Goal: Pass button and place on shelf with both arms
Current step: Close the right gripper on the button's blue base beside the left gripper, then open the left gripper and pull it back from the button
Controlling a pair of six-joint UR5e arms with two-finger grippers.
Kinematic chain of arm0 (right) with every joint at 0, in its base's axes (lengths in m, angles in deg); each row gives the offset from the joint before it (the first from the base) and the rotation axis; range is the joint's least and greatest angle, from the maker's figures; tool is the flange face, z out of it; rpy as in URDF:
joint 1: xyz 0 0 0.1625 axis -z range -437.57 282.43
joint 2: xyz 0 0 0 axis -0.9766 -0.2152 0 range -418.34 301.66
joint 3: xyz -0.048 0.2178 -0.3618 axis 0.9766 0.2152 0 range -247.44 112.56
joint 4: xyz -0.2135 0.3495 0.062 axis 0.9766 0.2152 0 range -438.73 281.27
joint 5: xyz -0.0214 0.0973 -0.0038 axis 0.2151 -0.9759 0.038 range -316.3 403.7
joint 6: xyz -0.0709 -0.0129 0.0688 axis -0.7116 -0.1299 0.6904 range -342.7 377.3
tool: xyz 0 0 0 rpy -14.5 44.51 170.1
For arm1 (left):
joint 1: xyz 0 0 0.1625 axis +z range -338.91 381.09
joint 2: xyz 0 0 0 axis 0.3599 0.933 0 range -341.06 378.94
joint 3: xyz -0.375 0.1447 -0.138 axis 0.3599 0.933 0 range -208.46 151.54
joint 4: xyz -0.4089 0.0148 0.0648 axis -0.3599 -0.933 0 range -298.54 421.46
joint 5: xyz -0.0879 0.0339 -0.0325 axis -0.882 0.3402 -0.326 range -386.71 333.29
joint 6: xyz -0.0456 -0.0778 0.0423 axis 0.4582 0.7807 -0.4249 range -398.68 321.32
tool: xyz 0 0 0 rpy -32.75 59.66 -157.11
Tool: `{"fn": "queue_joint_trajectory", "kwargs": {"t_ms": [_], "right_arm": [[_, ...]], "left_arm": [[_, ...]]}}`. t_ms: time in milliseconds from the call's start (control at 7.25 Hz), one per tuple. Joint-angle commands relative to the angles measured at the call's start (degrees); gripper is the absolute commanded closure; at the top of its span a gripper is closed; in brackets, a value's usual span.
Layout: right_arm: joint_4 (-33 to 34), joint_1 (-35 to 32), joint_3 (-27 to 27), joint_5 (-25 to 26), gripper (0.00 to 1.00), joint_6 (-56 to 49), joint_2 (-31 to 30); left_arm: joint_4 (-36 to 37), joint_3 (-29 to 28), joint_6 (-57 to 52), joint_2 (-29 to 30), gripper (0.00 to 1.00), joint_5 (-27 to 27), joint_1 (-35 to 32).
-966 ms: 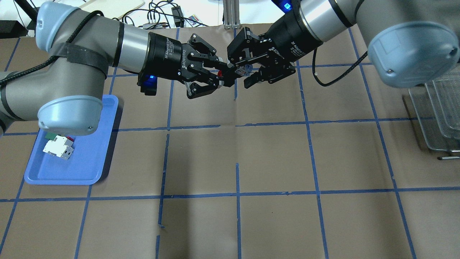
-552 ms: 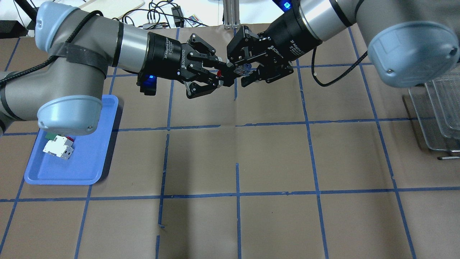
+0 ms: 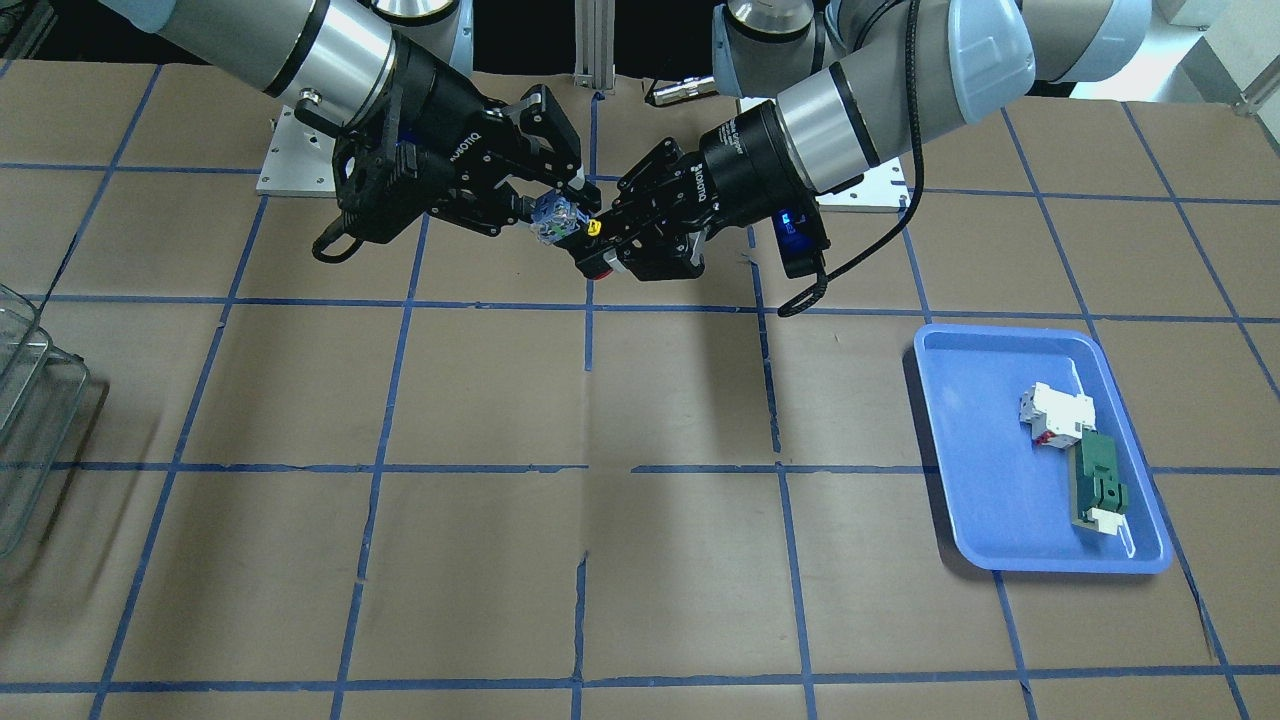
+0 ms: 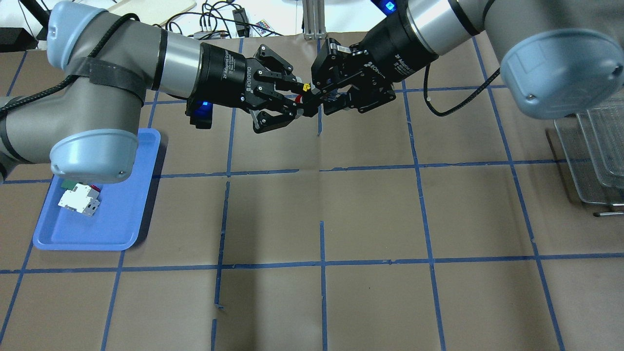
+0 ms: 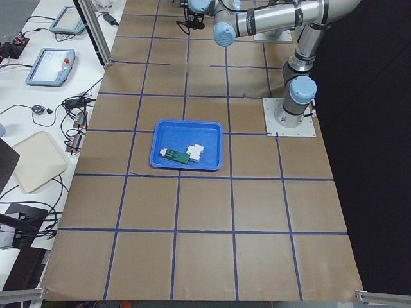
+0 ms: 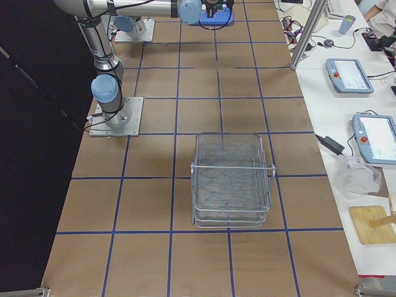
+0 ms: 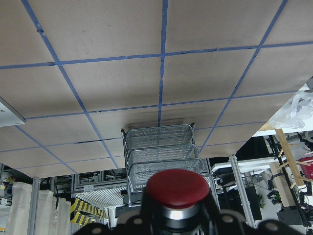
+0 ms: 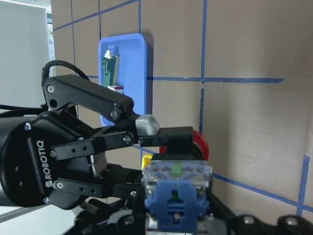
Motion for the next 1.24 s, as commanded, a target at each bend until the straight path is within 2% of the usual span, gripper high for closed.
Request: {"fn": "queue_joint_trajectory", "kwargs": {"t_ms": [0,138,276,414,552,828,966,1103], "right_arm": [[0.0,0.0,0.0,0.1,1.00,0.1,0.0],[0.0,0.0,0.0,0.1,1.00,0.1,0.0],[-0.1,0.0,0.0,0.1,1.00,0.1,0.0],[0.0,0.0,0.1,0.1,1.00,0.5,0.0],[0.0,0.0,0.1,0.1,1.00,0.5,0.0],[-0.1,0.1,0.2,0.3,1.00,0.6,0.0],[-1.0,1.1,0.2,0.4,1.00,-0.5,0.5],[-1.2,2.1,0.2,2.7,1.00,-0.5,0.4]], "left_arm": [[0.0,-0.1,0.1,-0.1,1.00,0.1,0.0],[0.0,-0.2,0.2,-0.1,0.93,0.0,0.0],[-0.1,-0.3,2.0,0.0,0.33,0.1,0.1],[-0.1,-0.9,5.3,-0.1,0.05,0.2,0.0],[0.0,-0.9,5.6,-0.1,0.00,0.3,0.0],[0.0,-1.2,5.5,-0.1,0.00,0.8,0.5],[-0.2,-2.4,4.9,0.0,0.00,3.0,2.5],[-0.4,-3.5,3.0,0.1,0.03,7.3,6.2]]}}
